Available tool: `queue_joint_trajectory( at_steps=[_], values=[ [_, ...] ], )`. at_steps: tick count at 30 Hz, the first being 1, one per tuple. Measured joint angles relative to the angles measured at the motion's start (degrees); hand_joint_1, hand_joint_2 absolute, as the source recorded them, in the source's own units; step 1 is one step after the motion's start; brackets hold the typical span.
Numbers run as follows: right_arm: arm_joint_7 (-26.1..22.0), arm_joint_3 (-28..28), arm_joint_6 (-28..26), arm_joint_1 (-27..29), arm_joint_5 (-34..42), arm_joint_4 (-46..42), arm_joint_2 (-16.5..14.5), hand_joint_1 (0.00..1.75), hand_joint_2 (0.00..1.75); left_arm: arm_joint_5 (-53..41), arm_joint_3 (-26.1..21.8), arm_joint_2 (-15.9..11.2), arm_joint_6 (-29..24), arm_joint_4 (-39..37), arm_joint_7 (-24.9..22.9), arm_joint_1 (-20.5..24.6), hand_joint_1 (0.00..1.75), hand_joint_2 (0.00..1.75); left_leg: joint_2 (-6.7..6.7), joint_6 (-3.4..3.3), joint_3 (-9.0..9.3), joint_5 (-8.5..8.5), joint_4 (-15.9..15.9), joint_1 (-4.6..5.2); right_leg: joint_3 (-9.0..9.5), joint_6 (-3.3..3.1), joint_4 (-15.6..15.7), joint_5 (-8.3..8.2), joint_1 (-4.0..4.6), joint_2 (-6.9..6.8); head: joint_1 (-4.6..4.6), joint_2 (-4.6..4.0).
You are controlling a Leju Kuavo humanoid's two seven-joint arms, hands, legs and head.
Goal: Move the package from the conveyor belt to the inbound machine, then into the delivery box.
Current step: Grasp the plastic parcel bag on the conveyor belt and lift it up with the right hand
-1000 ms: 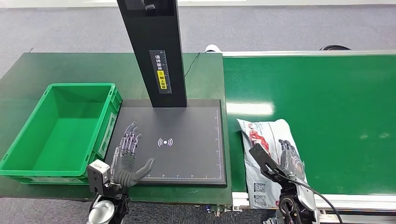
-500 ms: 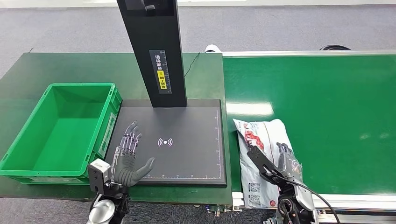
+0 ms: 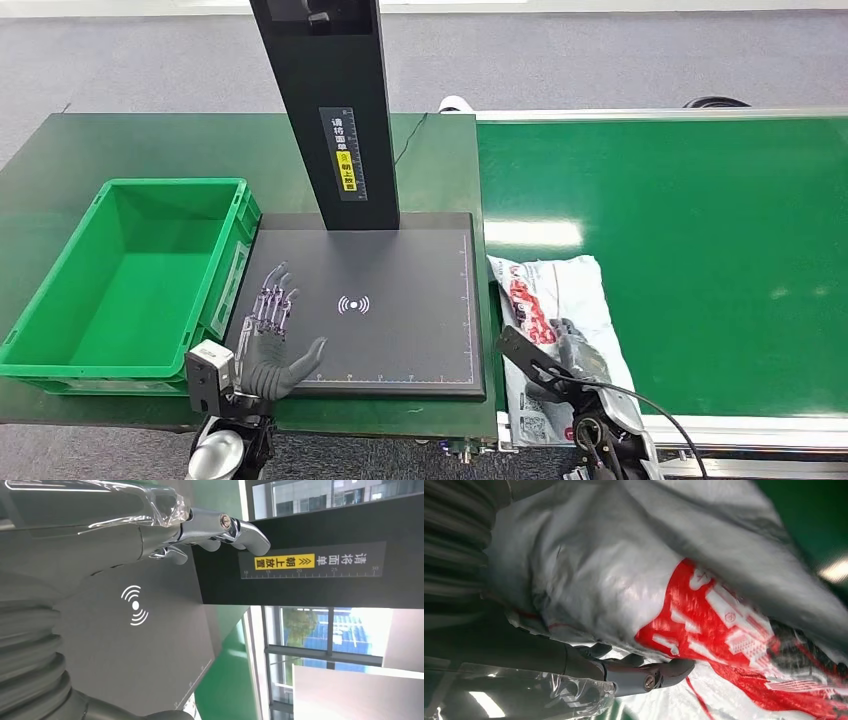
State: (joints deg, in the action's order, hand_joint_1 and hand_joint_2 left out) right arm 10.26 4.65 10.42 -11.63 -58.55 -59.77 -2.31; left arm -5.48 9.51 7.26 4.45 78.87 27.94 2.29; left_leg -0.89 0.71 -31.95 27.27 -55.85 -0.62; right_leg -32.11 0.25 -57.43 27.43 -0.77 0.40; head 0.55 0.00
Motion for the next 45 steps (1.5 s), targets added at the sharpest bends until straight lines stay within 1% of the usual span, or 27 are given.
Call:
queue_joint_trajectory(
  at_steps=[5, 7, 13, 22, 23, 26, 27, 31, 41, 45],
  values=[
    [-5.2, 3.2, 1.5, -4.1, 3.9, 7.1, -0.1, 0.0, 1.75, 0.6, -0.2, -0.2, -0.5, -0.2, 0.1, 0.6, 0.0, 1.75, 0.37, 0.02, 0.22, 0.02, 0.0, -0.01, 0.1, -0.07, 0.0, -0.05, 0.02, 0.35, -0.01, 0.0],
    [-6.3, 4.4, 2.3, -5.5, 5.0, 9.3, -0.1, 0.0, 1.75, 0.7, -0.2, -0.3, -0.5, -0.4, 0.1, 0.9, 0.0, 1.75, 0.52, 0.03, 0.36, 0.05, 0.0, -0.01, 0.16, -0.1, 0.0, -0.08, 0.02, 0.49, -0.01, 0.0],
    [-7.0, 6.7, 2.7, -8.0, 5.9, 13.0, -0.1, 0.0, 1.75, 0.7, -0.2, -0.6, -0.5, -0.6, 0.1, 1.0, 0.0, 1.75, 0.9, 0.04, 0.63, 0.07, 0.0, -0.02, 0.3, -0.18, 0.0, -0.18, 0.03, 0.76, 0.0, 0.0],
    [-7.4, 7.8, 3.1, -9.1, 6.6, 14.9, 0.0, 0.0, 1.75, 0.8, -0.2, -0.8, -0.5, -0.6, 0.1, 1.0, 0.0, 1.75, 0.99, 0.04, 0.86, 0.06, 0.0, -0.02, 0.48, -0.18, 0.0, -0.25, 0.03, 0.85, -0.01, 0.0],
    [-7.7, 8.0, 3.4, -9.3, 7.0, 15.1, 0.0, 0.03, 1.75, 0.8, -0.2, -0.8, -0.5, -0.6, 0.1, 1.0, 0.0, 1.75, 1.01, 0.04, 0.87, 0.06, 0.0, -0.02, 0.49, -0.18, 0.0, -0.25, 0.03, 0.87, -0.01, 0.0],
    [-8.9, 8.7, 4.2, -10.0, 8.1, 16.0, 0.1, 1.34, 1.75, 1.1, -0.2, -0.9, -0.5, -0.6, 0.1, 1.0, 0.0, 1.75, 1.17, 0.05, 0.93, 0.07, 0.0, -0.03, 0.53, -0.2, 0.0, -0.27, 0.04, 1.04, -0.01, 0.0],
    [-9.1, 8.9, 4.3, -10.1, 8.4, 16.3, 0.2, 1.75, 1.75, 1.1, -0.2, -0.9, -0.5, -0.6, 0.1, 1.0, 0.0, 1.75, 1.23, 0.07, 0.94, 0.09, 0.0, -0.04, 0.54, -0.21, 0.0, -0.28, 0.05, 1.11, -0.01, 0.0],
    [-9.6, 9.8, 3.8, -10.9, 9.0, 16.9, 0.3, 1.75, 1.75, 1.2, -0.2, -0.9, -0.6, -0.6, 0.1, 1.0, 0.0, 1.75, 1.31, 0.17, 1.02, 0.17, 0.0, -0.11, 0.58, -0.24, 0.0, -0.29, 0.11, 1.31, -0.01, 0.0],
    [-10.8, 10.5, 2.4, -11.8, 10.6, 17.0, 0.7, 1.75, 1.75, 1.2, -0.4, -1.0, -0.6, -0.5, 0.1, 0.7, 0.0, 1.75, 1.27, 0.17, 1.03, 0.17, 0.0, -0.16, 0.56, -0.24, 0.0, -0.3, 0.18, 1.31, -0.01, 0.0],
    [-10.2, 10.7, 2.0, -11.8, 10.6, 16.8, 1.0, 1.75, 1.75, 1.2, -0.6, -1.0, -0.3, -0.4, 0.1, 0.6, 0.0, 1.75, 1.24, 0.19, 0.98, 0.18, 0.0, -0.16, 0.54, -0.23, 0.0, -0.28, 0.18, 1.29, -0.01, 0.0]
  ],
)
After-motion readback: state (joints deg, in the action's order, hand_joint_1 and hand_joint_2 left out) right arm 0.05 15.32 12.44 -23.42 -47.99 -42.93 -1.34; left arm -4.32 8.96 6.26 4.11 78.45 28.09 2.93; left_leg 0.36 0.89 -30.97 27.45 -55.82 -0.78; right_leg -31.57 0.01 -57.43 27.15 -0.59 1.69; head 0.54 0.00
